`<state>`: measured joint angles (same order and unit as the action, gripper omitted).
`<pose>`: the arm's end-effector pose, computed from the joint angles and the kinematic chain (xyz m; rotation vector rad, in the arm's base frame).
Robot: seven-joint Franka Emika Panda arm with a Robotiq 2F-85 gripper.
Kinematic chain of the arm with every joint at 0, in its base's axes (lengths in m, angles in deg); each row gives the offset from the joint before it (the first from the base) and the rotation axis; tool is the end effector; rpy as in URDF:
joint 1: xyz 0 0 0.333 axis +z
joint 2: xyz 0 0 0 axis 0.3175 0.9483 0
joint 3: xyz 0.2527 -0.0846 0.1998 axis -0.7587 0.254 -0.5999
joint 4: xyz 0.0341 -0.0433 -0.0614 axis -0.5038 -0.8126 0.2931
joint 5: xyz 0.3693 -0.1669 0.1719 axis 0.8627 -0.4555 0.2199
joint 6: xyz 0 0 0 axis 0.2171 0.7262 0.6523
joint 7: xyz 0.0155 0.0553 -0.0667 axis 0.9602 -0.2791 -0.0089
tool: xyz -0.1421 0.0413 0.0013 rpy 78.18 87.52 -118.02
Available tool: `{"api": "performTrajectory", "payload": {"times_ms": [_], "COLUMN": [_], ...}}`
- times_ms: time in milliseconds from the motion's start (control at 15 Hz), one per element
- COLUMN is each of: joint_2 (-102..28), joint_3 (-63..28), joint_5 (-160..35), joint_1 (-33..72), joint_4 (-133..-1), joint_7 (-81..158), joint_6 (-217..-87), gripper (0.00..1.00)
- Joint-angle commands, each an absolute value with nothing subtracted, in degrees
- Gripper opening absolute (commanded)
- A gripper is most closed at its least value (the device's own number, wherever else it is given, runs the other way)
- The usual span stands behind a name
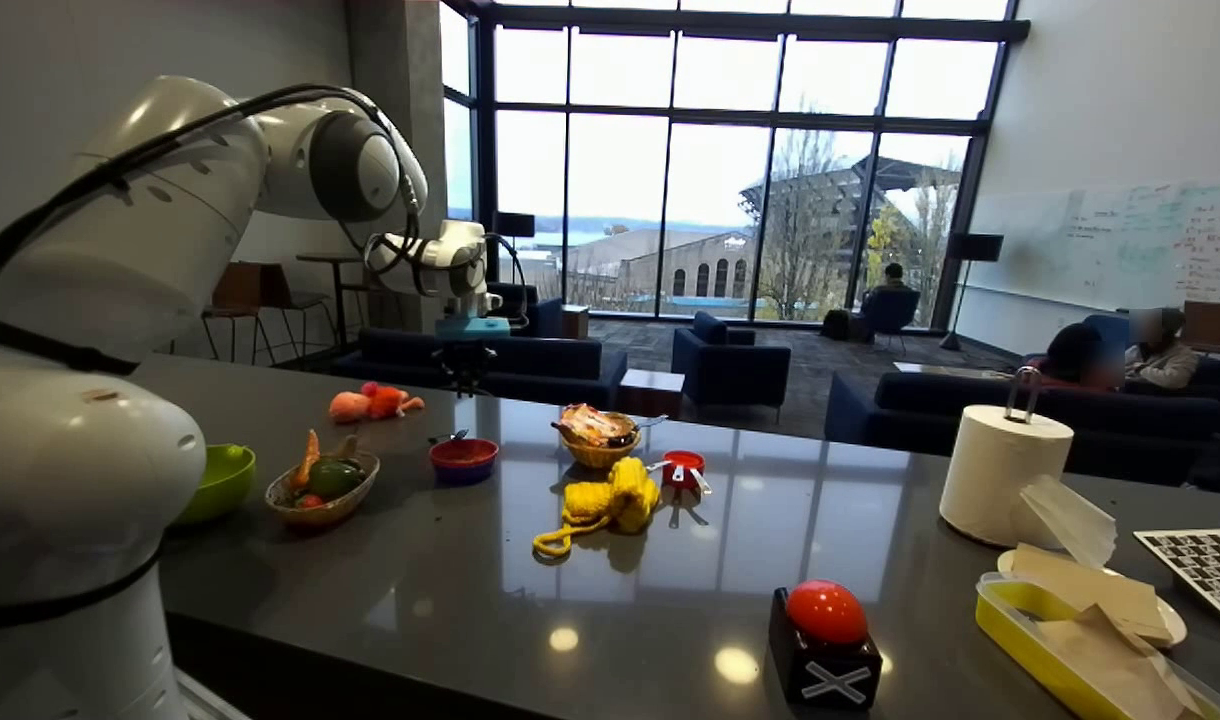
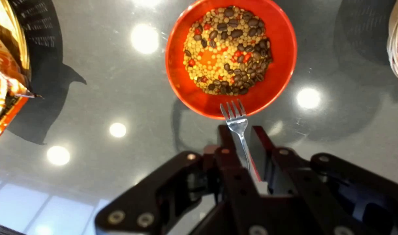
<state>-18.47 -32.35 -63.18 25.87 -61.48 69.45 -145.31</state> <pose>0.7405 0.2196 0.2717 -2.8634 -1.1685 -0.1861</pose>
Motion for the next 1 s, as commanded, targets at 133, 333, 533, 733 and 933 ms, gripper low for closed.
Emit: {"api": "performTrajectory", "payload": {"times_ms": [133, 333, 533, 733, 933], "joint_2": [-21.72, -19.93, -17.55, -15.16, -12.02], "joint_3": [-33.23, -34.43, -35.8, -37.13, -37.94], "joint_5": [-62.54, -62.78, -63.09, -63.15, -63.41], "joint_1": [25.15, 25.59, 26.07, 26.24, 26.55], "joint_4": [-66.94, -65.87, -63.69, -61.52, -58.14], "joint_7": [69.95, 72.31, 75.28, 79.14, 84.14], "joint_6": [-147.07, -148.52, -149.0, -149.03, -148.41], "gripper": [0.64, 0.83, 0.99, 1.0, 1.0]}}
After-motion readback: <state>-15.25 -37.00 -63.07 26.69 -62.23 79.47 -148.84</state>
